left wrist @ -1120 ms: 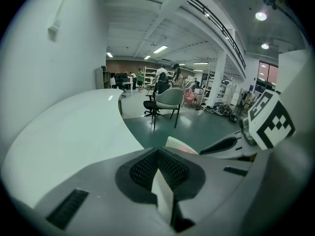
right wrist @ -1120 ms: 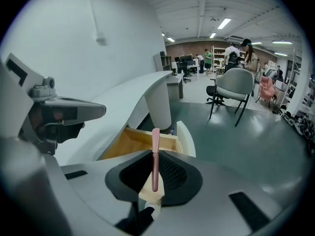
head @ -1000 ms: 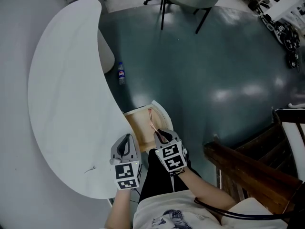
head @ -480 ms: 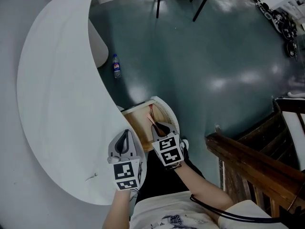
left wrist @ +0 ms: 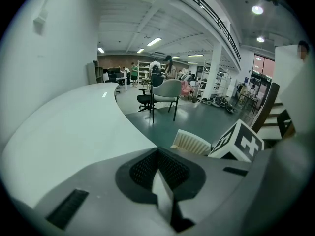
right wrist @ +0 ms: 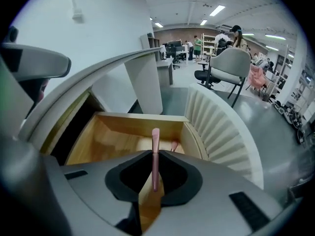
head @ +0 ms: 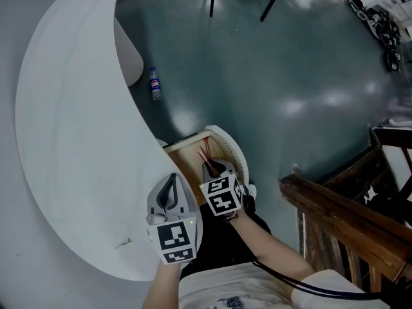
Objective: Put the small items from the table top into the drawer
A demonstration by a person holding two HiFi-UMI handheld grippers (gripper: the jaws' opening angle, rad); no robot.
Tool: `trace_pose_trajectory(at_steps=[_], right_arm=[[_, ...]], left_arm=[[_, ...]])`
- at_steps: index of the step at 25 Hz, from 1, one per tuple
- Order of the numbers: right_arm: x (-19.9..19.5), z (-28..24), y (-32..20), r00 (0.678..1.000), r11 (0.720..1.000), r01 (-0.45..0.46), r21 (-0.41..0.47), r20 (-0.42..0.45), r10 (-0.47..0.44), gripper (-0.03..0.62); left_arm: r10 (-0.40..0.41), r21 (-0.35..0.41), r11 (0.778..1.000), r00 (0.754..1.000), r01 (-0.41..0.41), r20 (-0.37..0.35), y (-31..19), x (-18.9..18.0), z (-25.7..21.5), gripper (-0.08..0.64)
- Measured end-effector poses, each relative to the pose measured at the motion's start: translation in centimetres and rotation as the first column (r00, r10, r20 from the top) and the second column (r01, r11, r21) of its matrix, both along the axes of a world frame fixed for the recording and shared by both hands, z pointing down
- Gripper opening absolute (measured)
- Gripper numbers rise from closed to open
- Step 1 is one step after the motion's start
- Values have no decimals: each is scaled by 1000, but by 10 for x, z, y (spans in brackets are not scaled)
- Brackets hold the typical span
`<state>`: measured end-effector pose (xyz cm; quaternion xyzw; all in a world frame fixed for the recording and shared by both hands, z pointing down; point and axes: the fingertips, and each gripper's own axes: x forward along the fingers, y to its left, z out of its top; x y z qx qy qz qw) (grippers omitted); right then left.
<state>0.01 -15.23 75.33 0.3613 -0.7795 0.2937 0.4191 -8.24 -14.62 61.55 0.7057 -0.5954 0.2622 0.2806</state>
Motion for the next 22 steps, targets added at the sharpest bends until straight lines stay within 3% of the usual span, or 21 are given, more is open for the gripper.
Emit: trace_pose_trajectory(at_steps=[7, 16, 22], right_arm=[[-12, 21, 4, 1000, 1000, -1, -31, 5, 1, 60], [-7, 54, -11, 997, 994, -75, -82, 10, 76, 60], [-7, 75, -9, 998, 992, -59, -107, -23, 57, 60]], left_arm=[[-11, -32, 999, 1000, 11, -1, -1, -2, 6, 34], [1, -50, 999, 1000, 0, 7, -1, -2, 8, 34], [-2, -62, 998, 1000, 3, 15, -1, -1, 11, 34]])
